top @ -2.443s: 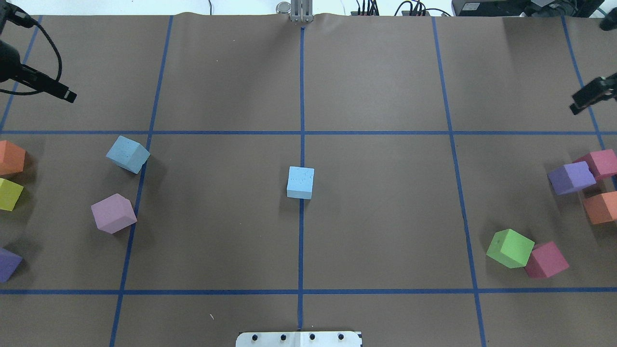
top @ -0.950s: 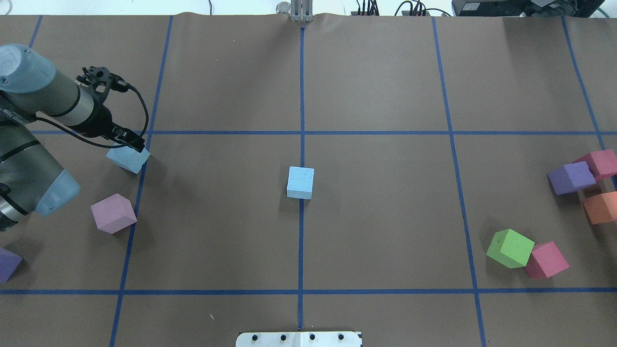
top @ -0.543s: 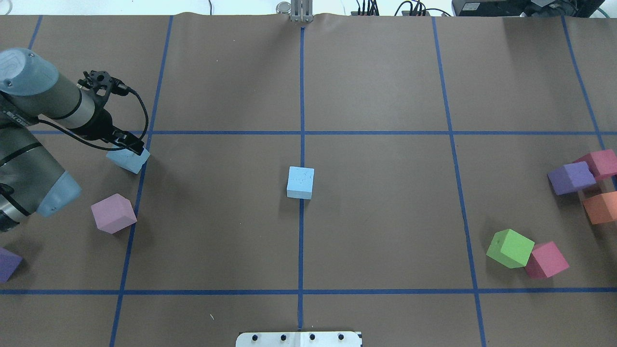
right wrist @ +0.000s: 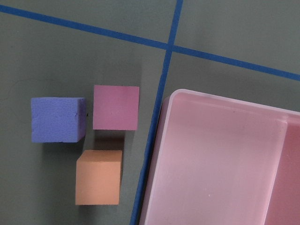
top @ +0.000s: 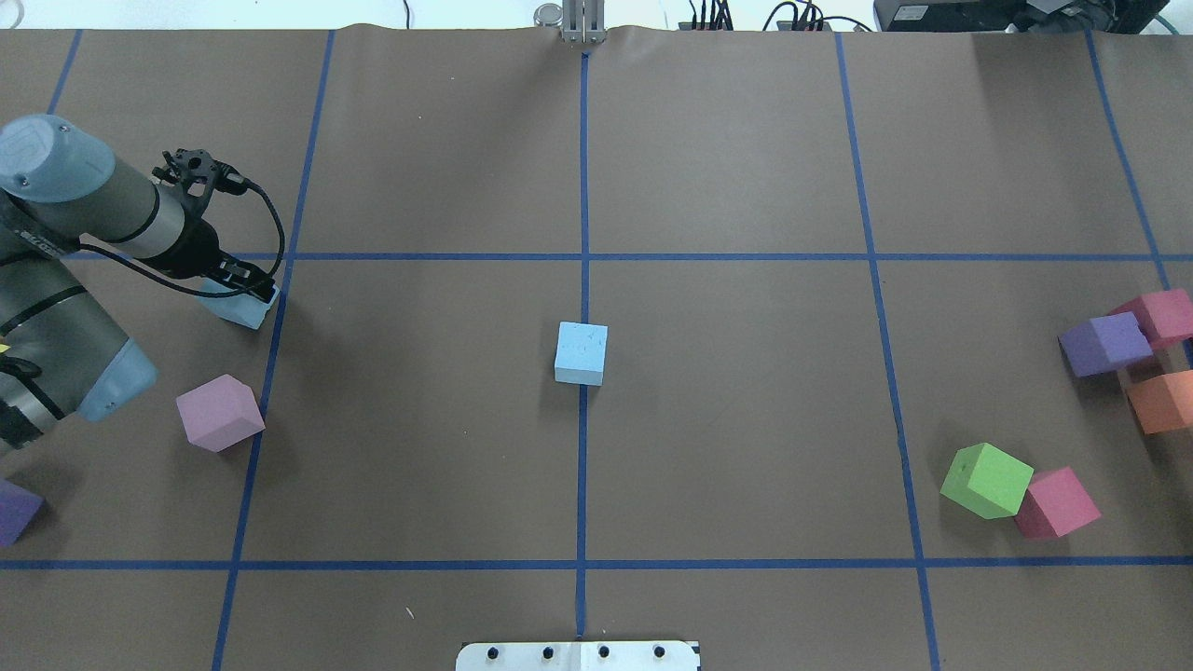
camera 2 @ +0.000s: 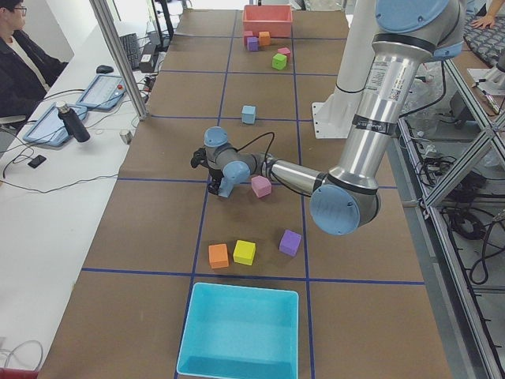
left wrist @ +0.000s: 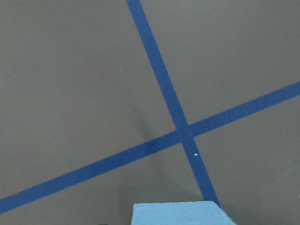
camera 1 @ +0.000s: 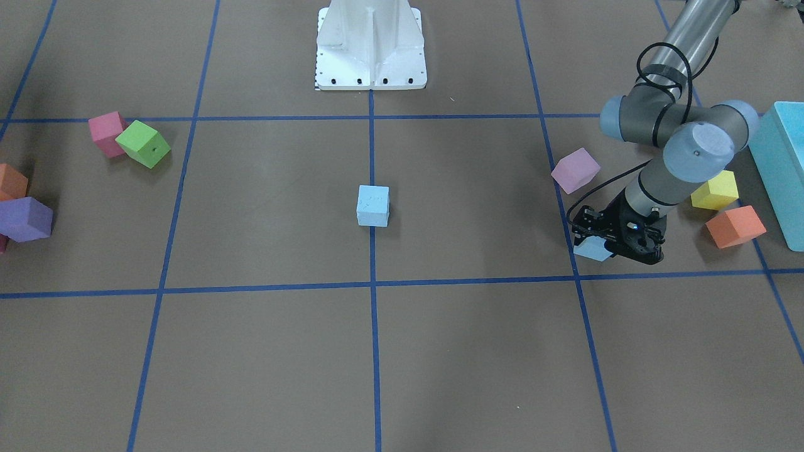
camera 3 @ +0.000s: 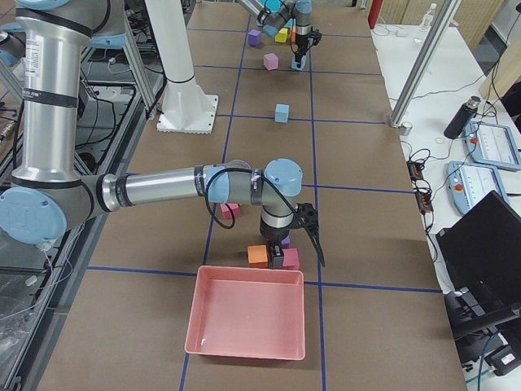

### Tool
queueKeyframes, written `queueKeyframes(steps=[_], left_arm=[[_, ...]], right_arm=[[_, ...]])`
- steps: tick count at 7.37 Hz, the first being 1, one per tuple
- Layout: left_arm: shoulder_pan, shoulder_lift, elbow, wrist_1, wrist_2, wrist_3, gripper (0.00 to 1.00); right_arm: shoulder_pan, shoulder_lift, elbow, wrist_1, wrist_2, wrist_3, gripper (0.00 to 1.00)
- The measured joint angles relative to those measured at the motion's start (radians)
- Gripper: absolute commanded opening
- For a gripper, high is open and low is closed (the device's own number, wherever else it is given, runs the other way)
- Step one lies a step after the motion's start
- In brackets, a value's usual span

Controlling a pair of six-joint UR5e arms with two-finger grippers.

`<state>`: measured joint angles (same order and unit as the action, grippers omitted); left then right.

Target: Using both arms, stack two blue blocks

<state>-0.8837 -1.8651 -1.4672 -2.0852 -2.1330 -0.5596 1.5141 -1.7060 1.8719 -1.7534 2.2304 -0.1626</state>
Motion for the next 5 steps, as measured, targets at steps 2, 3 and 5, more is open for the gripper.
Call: queueKeyframes(steps=[2, 3, 5], left_arm=[[0.000, 0.000, -0.033, 0.006, -0.049, -0.007, 0.00], [-0.001, -0.012, -0.061, 0.013, -0.080, -0.051, 0.00], [0.015, -0.118, -0.088, 0.061, -0.092, -0.257, 0.00]], right_arm=[[0.000, 0.000, -0.001, 0.000, 0.000, 0.001, 1.00], [0.000, -0.001, -0.001, 0.000, 0.000, 0.001, 1.00], [0.000, -0.001, -0.004, 0.000, -0.001, 0.001, 1.00]])
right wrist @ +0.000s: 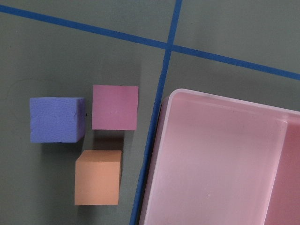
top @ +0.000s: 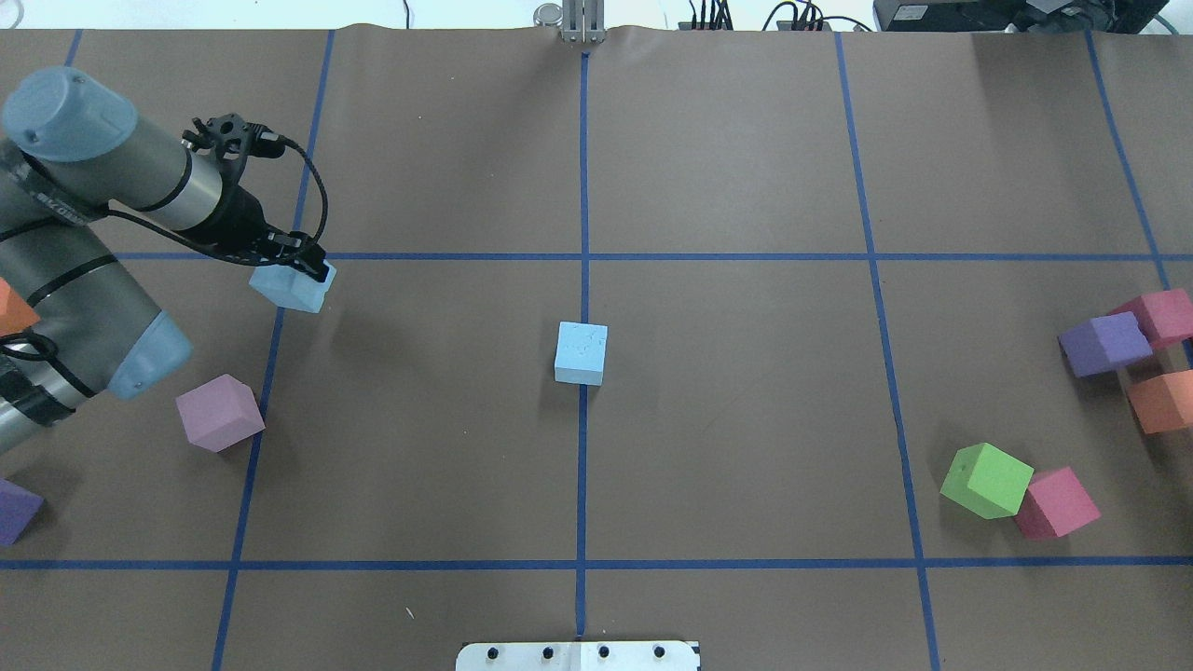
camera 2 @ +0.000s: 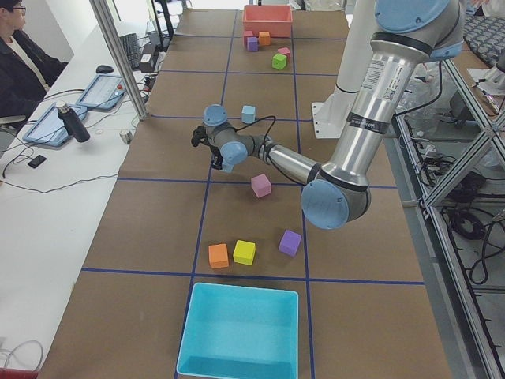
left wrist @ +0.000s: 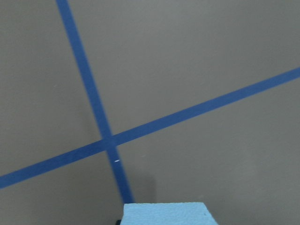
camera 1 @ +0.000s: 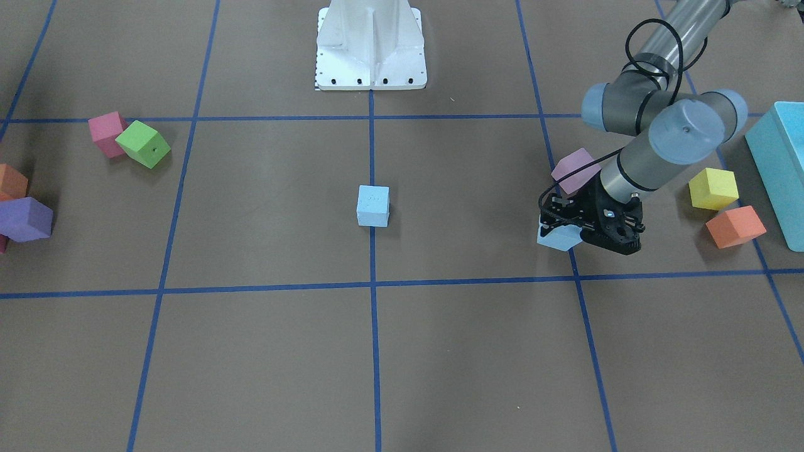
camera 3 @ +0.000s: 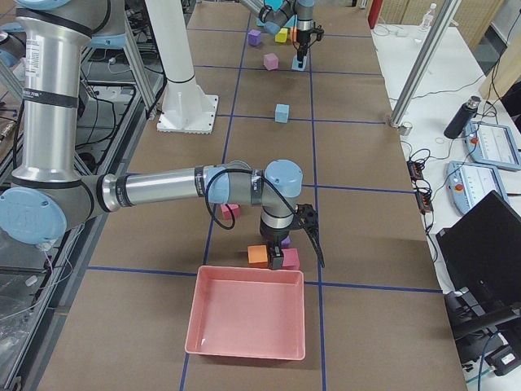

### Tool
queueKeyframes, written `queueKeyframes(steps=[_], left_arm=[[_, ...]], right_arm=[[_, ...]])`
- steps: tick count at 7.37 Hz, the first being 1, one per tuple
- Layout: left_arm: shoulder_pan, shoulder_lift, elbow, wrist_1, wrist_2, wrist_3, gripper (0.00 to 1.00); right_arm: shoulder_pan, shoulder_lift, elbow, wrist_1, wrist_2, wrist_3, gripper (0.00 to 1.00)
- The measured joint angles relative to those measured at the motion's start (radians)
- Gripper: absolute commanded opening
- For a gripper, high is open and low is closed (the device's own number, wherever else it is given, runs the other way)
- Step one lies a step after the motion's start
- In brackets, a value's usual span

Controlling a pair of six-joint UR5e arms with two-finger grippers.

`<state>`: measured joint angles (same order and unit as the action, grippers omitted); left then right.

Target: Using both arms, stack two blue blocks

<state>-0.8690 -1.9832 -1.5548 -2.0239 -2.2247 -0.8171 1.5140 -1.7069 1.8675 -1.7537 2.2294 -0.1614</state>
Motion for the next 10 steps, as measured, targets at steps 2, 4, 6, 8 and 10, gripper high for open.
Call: queueKeyframes(steps=[2, 4, 6, 8, 10], left_arm=[[0.092, -0.155, -0.005, 0.110, 0.084, -0.218, 0.00], [0.190, -0.303, -0.005, 0.271, 0.206, -0.331, 0.00], [0.287, -0.409, -0.003, 0.408, 0.342, -0.356, 0.00], [0.376, -0.443, 0.003, 0.438, 0.457, -0.359, 0.00], [0.406, -0.484, 0.035, 0.443, 0.491, -0.356, 0.00]], right_arm=[[0.000, 0.000, -0.005, 0.000, 0.000, -0.001, 1.00], [0.000, -0.001, -0.005, 0.000, -0.001, -0.001, 1.00], [0.001, -0.002, -0.005, 0.000, -0.001, -0.001, 1.00], [0.002, -0.002, -0.005, 0.000, -0.001, -0.001, 1.00], [0.001, -0.002, -0.005, 0.000, -0.001, -0.001, 1.00]])
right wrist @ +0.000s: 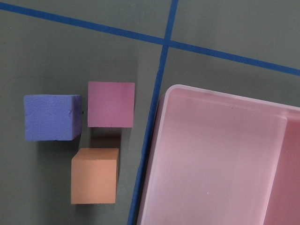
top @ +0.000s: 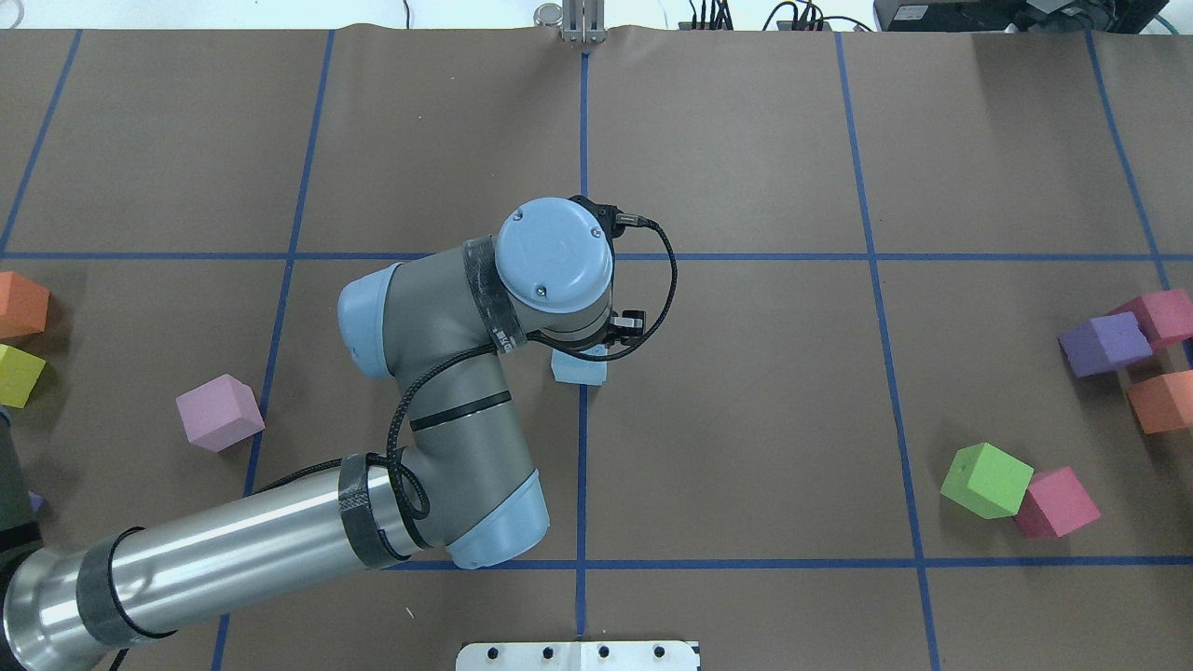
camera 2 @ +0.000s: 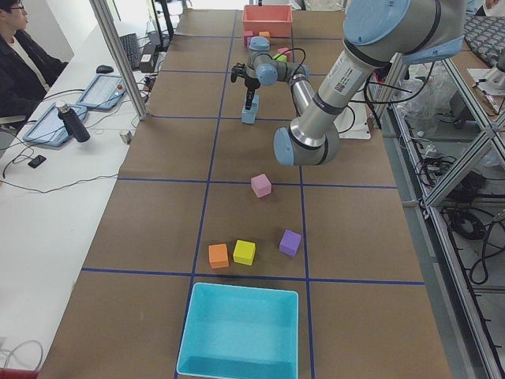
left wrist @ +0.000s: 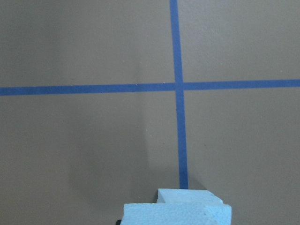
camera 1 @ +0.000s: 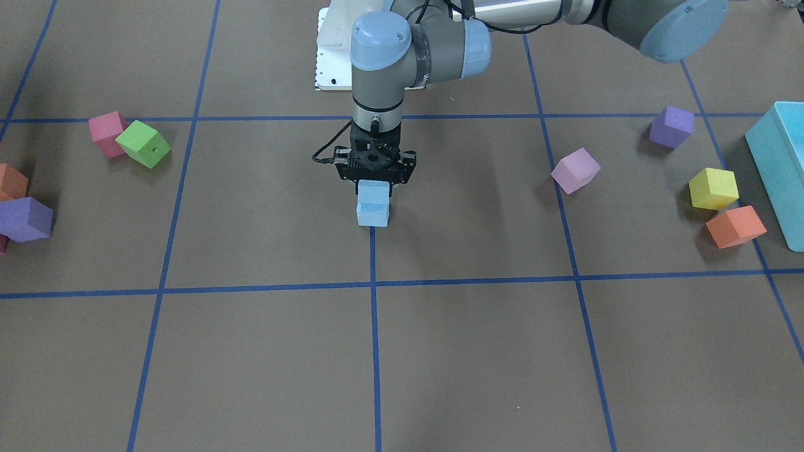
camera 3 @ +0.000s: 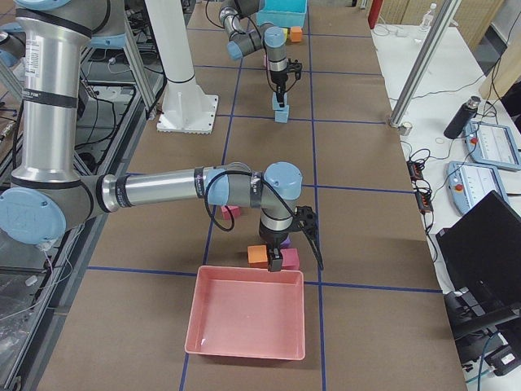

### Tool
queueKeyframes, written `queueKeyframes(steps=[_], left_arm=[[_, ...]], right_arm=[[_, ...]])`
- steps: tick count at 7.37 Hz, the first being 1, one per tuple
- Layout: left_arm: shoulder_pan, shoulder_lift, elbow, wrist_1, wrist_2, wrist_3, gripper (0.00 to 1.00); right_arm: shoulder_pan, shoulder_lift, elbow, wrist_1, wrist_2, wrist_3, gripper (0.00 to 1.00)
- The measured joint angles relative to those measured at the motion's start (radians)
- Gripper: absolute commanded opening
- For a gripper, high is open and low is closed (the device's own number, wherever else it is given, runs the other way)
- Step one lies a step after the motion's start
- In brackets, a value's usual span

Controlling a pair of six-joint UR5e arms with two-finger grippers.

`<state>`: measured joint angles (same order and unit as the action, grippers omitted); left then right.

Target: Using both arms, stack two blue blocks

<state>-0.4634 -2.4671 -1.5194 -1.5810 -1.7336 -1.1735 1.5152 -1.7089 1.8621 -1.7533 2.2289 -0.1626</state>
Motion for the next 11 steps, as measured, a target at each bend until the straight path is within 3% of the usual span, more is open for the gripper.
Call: queueKeyframes(steps=[5, 9, 11], left_arm=[[-0.004, -0.028, 0.033, 0.035, -0.005, 0.049, 0.00], [-0.047, -0.027, 0.032, 0.044, -0.061, 0.055, 0.01], [-0.051, -0.028, 0.039, 0.039, -0.066, 0.051, 0.05]], right_arm=[[0.000, 0.001, -0.001, -0.001, 0.000, 0.001, 1.00], [-0.001, 0.002, -0.001, 0.000, 0.000, 0.002, 1.00], [-0.001, 0.002, -0.001, 0.000, 0.000, 0.002, 1.00]])
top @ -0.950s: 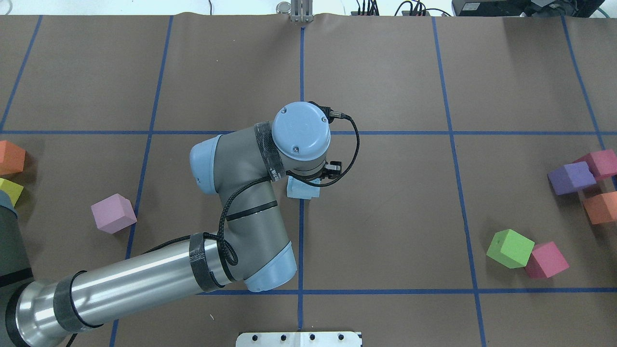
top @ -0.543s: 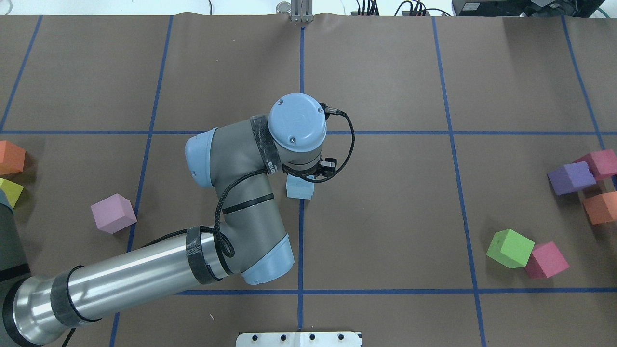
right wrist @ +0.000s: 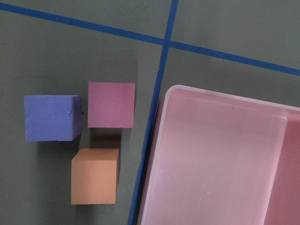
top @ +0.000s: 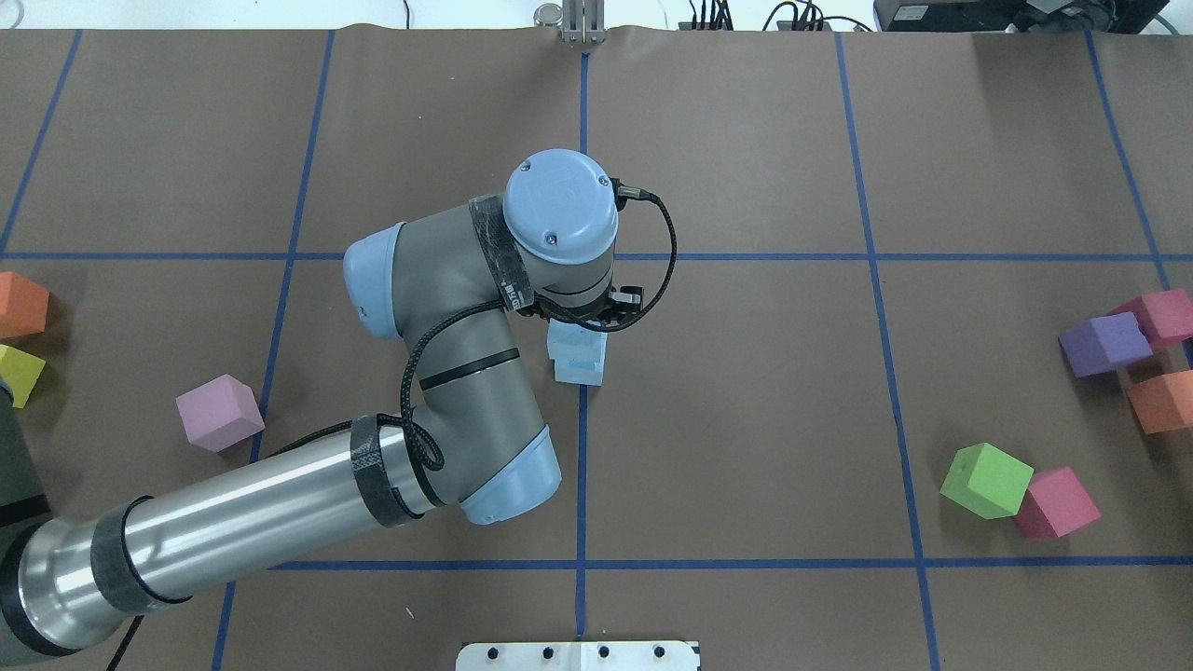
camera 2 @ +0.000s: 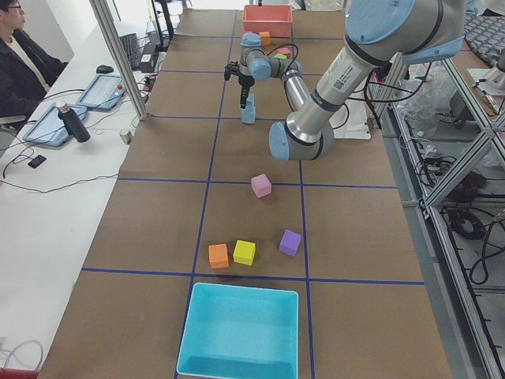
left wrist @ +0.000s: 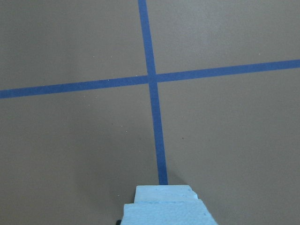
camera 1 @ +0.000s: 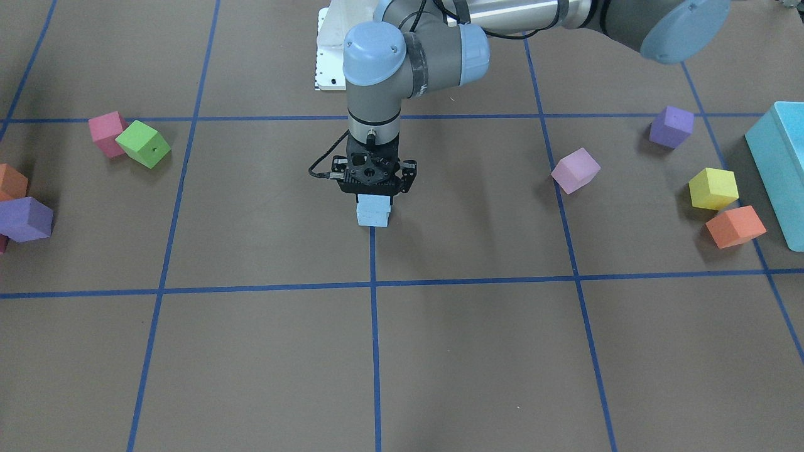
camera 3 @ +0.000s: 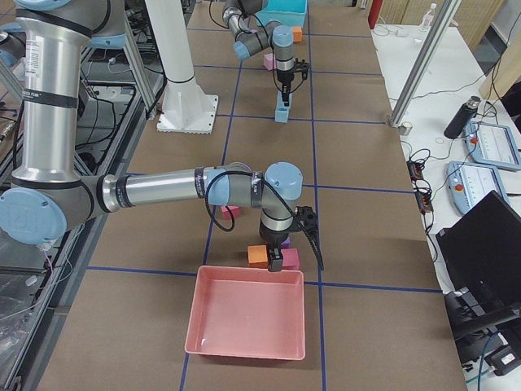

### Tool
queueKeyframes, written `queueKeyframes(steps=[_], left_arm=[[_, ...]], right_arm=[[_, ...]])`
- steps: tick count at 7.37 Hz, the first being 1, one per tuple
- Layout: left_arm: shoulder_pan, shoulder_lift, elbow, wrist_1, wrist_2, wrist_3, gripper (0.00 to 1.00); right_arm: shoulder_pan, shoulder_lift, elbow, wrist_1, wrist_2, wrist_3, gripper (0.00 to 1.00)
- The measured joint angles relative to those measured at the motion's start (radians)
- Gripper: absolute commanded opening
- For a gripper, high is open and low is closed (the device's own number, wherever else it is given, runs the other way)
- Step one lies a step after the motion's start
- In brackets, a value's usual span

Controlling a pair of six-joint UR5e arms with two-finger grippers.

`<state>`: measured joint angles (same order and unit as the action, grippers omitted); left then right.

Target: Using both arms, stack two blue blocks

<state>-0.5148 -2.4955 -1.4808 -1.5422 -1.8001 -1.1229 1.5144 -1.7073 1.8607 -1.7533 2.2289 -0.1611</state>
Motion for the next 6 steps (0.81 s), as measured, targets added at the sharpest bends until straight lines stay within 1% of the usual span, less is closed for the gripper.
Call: queueKeyframes(steps=[2, 3, 6], left_arm=[[-0.001, 0.000, 0.013, -0.006, -0.001, -0.003, 0.14], [0.000, 0.000, 0.019, -0.008, -0.001, -0.002, 0.16], [0.003, -0.004, 0.023, -0.009, -0.003, -0.002, 0.17]], right_arm=[[0.000, 0.000, 0.000, 0.000, 0.000, 0.000, 1.00], [0.000, 0.000, 0.000, 0.000, 0.000, 0.000, 1.00], [0.000, 0.000, 0.000, 0.000, 0.000, 0.000, 1.00]])
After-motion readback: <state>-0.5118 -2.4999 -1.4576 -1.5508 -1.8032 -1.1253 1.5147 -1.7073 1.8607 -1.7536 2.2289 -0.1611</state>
